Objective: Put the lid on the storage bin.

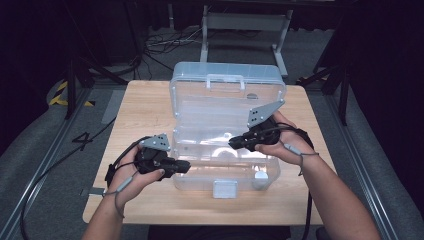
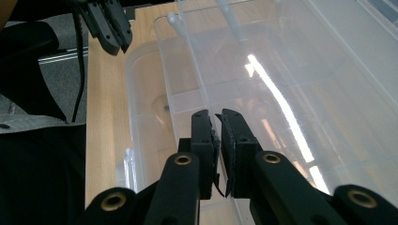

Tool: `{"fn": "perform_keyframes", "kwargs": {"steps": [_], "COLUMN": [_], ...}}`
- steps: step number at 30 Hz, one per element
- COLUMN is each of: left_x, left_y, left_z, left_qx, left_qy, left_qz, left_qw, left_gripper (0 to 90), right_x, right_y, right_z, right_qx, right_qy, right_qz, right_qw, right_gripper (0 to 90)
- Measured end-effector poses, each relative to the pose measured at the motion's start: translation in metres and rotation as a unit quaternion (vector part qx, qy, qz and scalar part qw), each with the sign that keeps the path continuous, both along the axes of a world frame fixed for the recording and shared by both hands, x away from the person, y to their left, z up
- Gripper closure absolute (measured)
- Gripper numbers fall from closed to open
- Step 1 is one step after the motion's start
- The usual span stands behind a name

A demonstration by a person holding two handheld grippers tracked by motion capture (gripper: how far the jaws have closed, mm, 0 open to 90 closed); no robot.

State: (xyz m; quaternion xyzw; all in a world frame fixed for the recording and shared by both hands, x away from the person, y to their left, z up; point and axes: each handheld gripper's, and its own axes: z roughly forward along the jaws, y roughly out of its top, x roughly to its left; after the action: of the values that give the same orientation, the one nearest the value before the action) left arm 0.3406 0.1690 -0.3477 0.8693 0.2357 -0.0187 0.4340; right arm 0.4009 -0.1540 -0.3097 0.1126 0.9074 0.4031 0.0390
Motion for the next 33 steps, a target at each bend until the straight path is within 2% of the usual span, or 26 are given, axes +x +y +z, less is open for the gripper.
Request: {"fn": "perform_keyframes", "kwargs": {"steps": [6,8,9,10,13,18,21,23,33], "left_x": [0.002,0.004,0.004,0.004,0.004,0.006,0.007,0.008,0.026], "left_y": [0.010,0.012,0.013,0.013,0.014,0.017,0.025,0.027,0.032], "left_z": [0.012,0.015,0.018,0.018,0.025,0.030,0.036,0.037,0.039], "left_qx": [-0.024,-0.026,-0.022,-0.022,-0.033,-0.043,-0.047,-0.050,-0.055], "left_qy": [-0.018,-0.026,-0.038,-0.038,-0.052,-0.058,-0.063,-0.064,-0.064], "left_qz": [0.010,0.018,0.030,0.030,0.040,0.054,0.076,0.080,0.118], "left_qw": [0.9995,0.9992,0.9986,0.9986,0.9973,0.9959,0.9940,0.9935,0.9893], "left_gripper": [83.8,83.8,84.0,84.1,84.4,84.3,84.2,84.3,84.8], "right_x": [-0.001,-0.001,-0.002,-0.002,-0.003,-0.004,-0.005,-0.006,-0.009], "right_y": [0.000,0.000,-0.001,-0.001,-0.001,-0.001,-0.002,-0.002,-0.002], "right_z": [0.000,-0.001,-0.001,-0.001,-0.001,-0.002,-0.002,-0.002,-0.004], "right_qx": [0.001,0.002,0.002,0.002,0.002,0.003,0.003,0.002,0.005], "right_qy": [0.001,0.000,0.001,0.001,-0.005,-0.007,-0.011,-0.015,-0.027], "right_qz": [-0.002,-0.002,-0.003,-0.004,-0.005,-0.008,-0.007,-0.007,-0.011], "right_qw": [1.0000,1.0000,1.0000,1.0000,1.0000,0.9999,0.9999,0.9999,0.9996], "right_gripper": [84.8,84.8,84.8,84.8,84.7,84.7,84.7,84.6,84.4]}}
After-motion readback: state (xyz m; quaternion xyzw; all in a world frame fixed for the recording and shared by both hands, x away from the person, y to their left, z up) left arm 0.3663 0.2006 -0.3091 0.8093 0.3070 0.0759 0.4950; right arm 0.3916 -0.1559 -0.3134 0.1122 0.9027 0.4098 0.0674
